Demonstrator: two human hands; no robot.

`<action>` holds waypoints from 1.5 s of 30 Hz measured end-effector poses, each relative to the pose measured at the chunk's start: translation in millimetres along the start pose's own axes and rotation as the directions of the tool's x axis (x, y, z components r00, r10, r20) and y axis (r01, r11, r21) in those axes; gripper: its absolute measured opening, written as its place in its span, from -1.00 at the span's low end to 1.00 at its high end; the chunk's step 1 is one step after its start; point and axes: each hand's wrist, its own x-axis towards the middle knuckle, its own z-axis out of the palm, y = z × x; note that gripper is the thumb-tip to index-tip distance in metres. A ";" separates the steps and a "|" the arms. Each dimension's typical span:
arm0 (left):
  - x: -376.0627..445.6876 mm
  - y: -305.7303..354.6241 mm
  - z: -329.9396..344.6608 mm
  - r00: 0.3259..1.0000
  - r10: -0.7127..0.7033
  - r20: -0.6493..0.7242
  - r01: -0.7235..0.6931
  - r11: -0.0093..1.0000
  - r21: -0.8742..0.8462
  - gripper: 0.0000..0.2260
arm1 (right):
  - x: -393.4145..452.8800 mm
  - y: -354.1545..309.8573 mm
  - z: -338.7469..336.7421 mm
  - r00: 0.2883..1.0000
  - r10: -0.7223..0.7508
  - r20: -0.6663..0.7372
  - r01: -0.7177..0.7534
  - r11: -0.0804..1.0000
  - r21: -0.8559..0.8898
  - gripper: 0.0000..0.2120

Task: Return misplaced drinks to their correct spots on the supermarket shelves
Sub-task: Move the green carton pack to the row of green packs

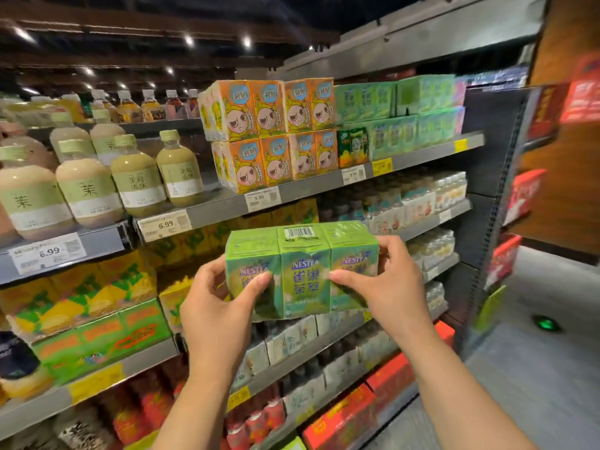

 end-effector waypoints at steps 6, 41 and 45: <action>-11.5 30.1 57.5 0.997 0.050 0.067 -0.048 0.998 -0.033 -0.70 | 11.9 22.7 -59.3 0.995 0.003 -0.099 0.001 0.999 0.037 -0.47; 221.9 105.2 445.0 0.838 0.472 -0.275 -0.436 0.881 0.184 -0.72 | 483.3 100.0 -196.5 0.862 -0.487 -0.143 0.503 0.857 0.112 -0.52; 264.0 101.3 459.1 0.832 0.481 -0.278 -0.427 0.874 0.234 -0.73 | 530.3 94.4 -175.1 0.856 -0.499 -0.138 0.515 0.849 0.123 -0.54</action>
